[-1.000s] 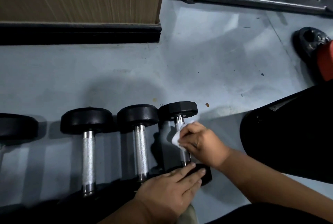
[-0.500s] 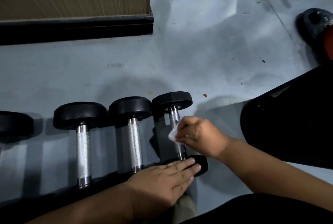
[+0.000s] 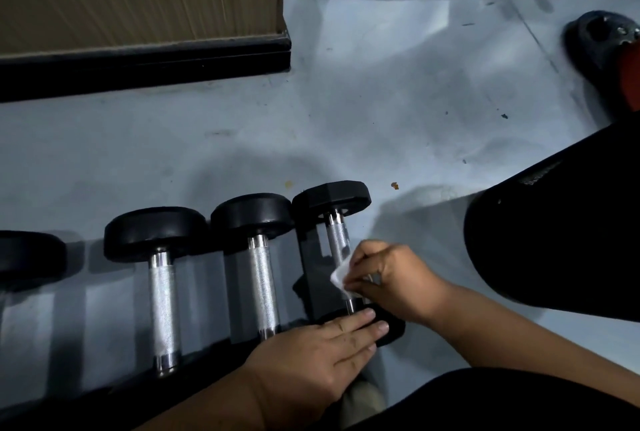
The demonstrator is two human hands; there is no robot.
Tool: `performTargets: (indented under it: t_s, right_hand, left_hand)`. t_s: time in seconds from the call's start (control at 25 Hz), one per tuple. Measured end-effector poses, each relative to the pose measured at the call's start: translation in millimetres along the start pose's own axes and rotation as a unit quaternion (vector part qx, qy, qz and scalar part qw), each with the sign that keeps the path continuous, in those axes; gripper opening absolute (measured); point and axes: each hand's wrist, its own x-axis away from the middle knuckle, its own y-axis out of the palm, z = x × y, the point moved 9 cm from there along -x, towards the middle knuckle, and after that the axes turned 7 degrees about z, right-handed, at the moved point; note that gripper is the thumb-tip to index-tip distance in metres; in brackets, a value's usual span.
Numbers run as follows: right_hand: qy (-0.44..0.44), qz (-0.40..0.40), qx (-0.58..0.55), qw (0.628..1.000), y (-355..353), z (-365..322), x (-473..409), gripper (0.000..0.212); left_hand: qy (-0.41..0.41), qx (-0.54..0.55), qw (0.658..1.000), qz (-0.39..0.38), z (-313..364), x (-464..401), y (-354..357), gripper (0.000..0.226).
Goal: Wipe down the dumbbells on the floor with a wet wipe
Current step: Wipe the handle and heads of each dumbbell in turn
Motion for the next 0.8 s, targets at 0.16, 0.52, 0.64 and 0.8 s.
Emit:
performTargets:
  t_s: [0.16, 0.52, 0.64, 0.8]
  right_hand:
    - [0.059, 0.098, 0.007, 0.993, -14.3, 9.6, -43.2, 0.005]
    - [0.027, 0.049, 0.024, 0.998, -4.5, -1.1, -6.0, 0.006]
    - [0.024, 0.089, 0.033, 0.995, -11.4, 1.3, -35.0, 0.005]
    - [0.077, 0.109, 0.003, 0.991, -9.7, 10.8, -22.8, 0.009]
  left_hand:
    - [0.035, 0.057, 0.997, 0.025, 3.9, 0.2, -4.2, 0.034]
    - [0.002, 0.012, 0.999, 0.033, -2.5, -10.8, -12.6, 0.030]
    - [0.070, -0.028, 0.997, 0.010, 0.8, -10.2, -8.6, 0.039]
    - [0.088, -0.053, 0.995, 0.007, 5.4, -11.2, -10.5, 0.056]
